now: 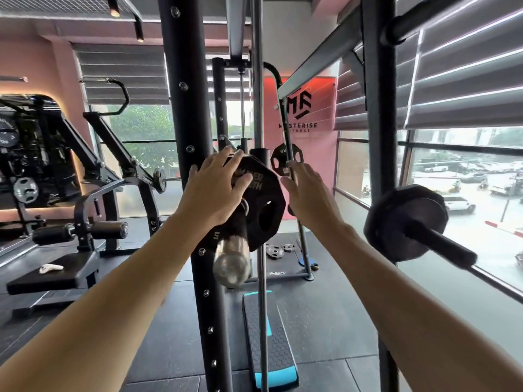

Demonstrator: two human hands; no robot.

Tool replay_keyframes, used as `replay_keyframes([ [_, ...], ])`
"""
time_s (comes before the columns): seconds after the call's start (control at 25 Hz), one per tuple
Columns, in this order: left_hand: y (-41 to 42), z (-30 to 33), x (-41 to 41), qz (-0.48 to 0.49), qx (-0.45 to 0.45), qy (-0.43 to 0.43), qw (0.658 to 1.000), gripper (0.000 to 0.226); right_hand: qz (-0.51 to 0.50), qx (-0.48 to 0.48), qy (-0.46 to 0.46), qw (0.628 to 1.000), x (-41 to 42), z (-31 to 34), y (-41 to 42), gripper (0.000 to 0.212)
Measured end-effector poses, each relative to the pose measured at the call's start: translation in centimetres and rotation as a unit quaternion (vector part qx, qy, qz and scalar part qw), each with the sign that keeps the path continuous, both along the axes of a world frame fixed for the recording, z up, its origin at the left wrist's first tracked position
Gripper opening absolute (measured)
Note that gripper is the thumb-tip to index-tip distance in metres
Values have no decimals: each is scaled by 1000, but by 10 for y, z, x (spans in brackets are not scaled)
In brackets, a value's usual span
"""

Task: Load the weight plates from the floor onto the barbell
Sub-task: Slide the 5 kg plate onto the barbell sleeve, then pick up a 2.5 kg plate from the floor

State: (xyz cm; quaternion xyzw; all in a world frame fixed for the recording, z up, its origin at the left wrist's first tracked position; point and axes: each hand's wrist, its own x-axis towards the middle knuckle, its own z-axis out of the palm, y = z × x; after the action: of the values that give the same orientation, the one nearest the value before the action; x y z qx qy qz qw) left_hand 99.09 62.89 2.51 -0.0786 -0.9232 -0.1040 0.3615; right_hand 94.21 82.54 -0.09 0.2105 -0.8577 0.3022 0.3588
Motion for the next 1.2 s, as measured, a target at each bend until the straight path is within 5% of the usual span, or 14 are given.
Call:
replay_keyframes([
  [0.32, 195, 19, 54, -74, -110, 34, 991, 78, -84, -23, 78, 993, 76, -1, 188, 48],
  [0.72, 455, -52, 68, -230, -93, -20, 969, 75, -264, -27, -11, 964, 165, -85, 453, 59],
  [1.2, 668, -195, 47, -367, -164, -125, 907, 89, -435, -83, -174, 880, 242, -217, 627, 72],
])
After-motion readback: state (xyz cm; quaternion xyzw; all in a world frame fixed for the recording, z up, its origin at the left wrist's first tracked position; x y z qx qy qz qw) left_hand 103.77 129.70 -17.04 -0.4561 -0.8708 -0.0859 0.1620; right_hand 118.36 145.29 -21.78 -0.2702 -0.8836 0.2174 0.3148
